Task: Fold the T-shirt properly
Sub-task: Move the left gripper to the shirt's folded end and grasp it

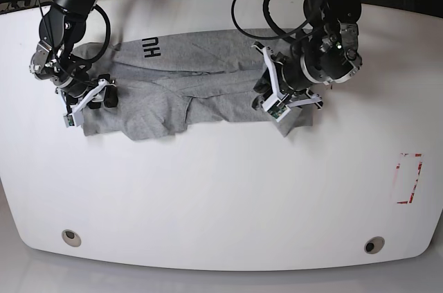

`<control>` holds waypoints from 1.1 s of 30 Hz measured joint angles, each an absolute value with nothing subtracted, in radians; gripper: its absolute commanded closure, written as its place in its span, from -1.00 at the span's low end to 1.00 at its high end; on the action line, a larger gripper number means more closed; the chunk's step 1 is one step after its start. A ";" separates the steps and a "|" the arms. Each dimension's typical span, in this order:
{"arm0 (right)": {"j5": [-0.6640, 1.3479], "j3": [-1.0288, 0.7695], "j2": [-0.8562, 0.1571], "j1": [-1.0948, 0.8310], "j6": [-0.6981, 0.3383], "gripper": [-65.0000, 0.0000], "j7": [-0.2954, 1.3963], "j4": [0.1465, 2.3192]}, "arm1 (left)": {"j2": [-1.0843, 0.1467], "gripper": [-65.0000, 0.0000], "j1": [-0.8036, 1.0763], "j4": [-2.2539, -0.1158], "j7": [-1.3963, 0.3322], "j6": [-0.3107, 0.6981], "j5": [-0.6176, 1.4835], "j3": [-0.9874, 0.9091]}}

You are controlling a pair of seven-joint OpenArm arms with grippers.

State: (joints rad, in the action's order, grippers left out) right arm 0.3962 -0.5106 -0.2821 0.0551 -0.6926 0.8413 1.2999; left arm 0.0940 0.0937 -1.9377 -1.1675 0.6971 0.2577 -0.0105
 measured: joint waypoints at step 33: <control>0.399 -0.511 -0.282 0.056 -0.693 0.08 0.842 1.300 | 0.023 0.05 0.062 -1.906 -1.225 0.697 0.264 0.304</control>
